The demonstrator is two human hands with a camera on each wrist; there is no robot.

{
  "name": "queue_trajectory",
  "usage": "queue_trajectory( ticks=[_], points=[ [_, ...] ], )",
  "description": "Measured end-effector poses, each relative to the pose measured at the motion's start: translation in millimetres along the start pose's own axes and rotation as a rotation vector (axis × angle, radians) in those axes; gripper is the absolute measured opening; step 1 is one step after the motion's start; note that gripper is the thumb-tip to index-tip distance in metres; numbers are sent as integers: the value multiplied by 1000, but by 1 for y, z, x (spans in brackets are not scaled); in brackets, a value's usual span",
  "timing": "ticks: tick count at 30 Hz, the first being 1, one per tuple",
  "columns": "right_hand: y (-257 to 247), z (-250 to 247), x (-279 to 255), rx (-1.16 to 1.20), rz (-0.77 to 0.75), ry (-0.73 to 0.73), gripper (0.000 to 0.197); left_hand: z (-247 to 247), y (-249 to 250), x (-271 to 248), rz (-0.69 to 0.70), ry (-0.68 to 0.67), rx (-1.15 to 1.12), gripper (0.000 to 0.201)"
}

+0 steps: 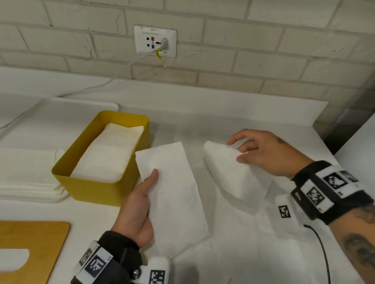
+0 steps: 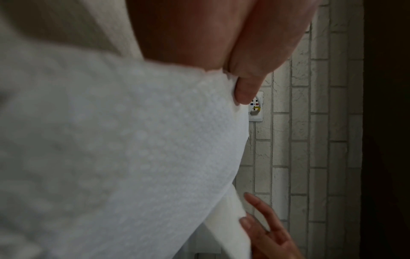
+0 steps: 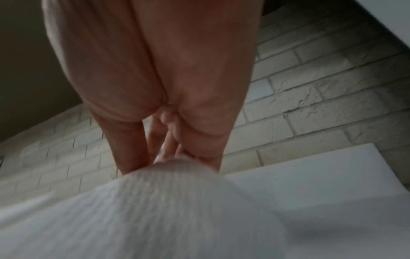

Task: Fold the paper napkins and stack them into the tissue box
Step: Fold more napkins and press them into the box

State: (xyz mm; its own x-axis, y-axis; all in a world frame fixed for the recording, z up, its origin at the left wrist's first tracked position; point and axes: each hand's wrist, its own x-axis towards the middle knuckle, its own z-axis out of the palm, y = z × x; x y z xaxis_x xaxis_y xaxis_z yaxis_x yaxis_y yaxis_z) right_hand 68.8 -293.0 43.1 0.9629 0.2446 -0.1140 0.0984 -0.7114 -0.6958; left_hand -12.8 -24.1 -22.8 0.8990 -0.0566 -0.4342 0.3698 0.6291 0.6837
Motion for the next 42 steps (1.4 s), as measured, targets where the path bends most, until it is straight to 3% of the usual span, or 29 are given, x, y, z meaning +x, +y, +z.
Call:
queue_trajectory(
  ticks=[3,7,10,17,30,35,42],
  points=[
    [-24,-14,-7,163,-118,60,39,8,-5,3,-33,-20,1,30],
    [-68,-19,-24,678,-259,129,31,19,-11,9,-111,-81,-6,36],
    [-76,-2,-32,875,-265,190,32,24,-15,13,-132,-147,-43,44],
    [-31,81,-56,603,23,184,38,21,-18,23,-127,-229,-137,66],
    [-19,107,-61,506,23,201,41,16,-25,29,-130,-206,-87,75],
    [-18,109,-59,467,47,221,39,11,-30,28,-138,-210,-34,58],
    [-18,114,-66,530,55,197,38,14,-26,25,-105,-155,-42,55]
  ],
)
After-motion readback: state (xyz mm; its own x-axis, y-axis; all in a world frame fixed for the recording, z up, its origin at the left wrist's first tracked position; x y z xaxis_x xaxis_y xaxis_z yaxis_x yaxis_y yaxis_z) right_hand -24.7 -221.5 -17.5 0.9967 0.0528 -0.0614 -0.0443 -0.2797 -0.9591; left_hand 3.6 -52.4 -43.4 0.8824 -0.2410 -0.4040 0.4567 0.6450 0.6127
